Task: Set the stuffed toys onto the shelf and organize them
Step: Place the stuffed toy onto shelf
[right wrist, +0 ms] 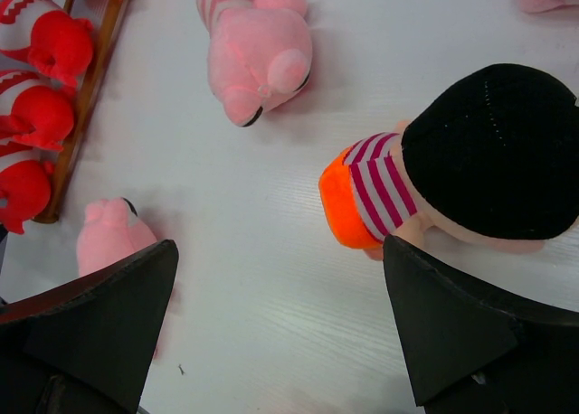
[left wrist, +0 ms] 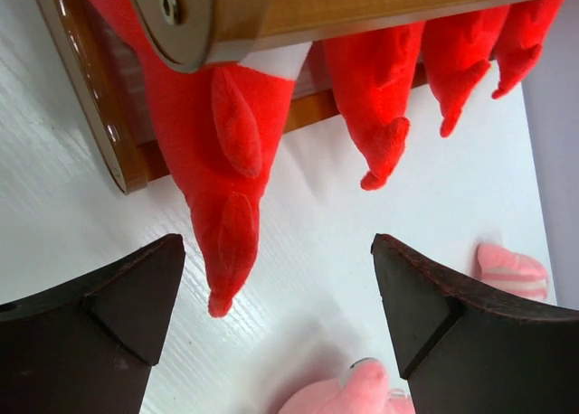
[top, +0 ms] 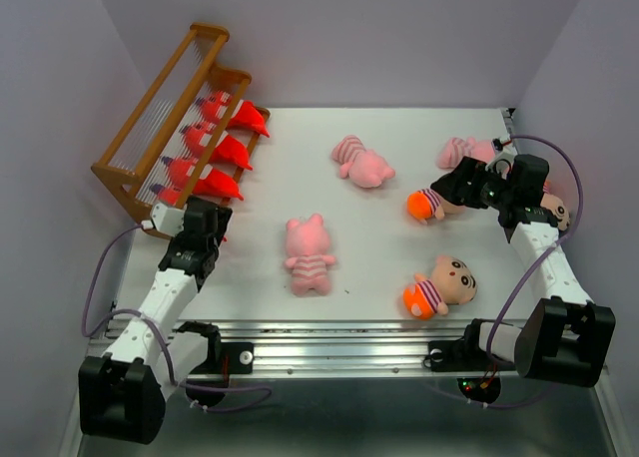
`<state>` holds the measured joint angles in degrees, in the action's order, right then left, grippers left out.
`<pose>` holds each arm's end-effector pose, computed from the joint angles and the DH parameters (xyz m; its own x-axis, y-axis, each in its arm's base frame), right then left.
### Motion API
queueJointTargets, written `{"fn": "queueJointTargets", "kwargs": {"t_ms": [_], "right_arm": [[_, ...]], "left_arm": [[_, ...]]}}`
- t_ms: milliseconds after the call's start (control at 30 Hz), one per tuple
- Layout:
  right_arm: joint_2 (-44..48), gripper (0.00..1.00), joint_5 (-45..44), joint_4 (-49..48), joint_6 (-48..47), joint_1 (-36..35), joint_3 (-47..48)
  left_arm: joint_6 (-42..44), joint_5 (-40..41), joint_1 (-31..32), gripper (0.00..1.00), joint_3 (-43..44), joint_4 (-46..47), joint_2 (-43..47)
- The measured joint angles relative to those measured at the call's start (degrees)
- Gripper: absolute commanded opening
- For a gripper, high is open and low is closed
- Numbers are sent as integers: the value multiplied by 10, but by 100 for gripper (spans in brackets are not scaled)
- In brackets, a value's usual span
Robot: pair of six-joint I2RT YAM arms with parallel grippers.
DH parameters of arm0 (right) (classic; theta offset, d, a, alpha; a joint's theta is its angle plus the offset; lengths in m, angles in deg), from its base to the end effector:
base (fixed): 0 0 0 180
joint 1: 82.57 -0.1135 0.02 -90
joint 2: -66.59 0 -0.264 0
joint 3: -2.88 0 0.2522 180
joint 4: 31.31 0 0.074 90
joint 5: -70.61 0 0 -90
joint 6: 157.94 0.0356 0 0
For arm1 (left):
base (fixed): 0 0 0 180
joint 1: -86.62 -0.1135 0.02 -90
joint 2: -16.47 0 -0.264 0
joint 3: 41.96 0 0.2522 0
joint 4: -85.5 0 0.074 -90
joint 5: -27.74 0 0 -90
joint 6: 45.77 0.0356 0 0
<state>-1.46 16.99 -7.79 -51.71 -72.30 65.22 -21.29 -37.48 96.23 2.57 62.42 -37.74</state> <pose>0.2614 -0.0259 0.2831 -0.5636 0.3308 -0.7569 -0.2169 0.8249 0.5220 0.2033 -0.0193 0.2277 -0.0427 -0.8308 -0.5549 -0.5668 0.4775 -0.6714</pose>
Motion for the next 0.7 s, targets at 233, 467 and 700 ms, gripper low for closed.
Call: {"fn": "queueJointTargets", "kwargs": {"t_ms": [233,467,700], "right_arm": [[0,100,0,0,0,0,0],[0,100,24,0,-24,0,0],[9,100,190,8,-137,0,-4]], "left_arm": [[58,-49,0,98,-2,-31,64],[138,-141,0,98,-8,-85,161],[221,-338,1,98,1,-23,223]]}}
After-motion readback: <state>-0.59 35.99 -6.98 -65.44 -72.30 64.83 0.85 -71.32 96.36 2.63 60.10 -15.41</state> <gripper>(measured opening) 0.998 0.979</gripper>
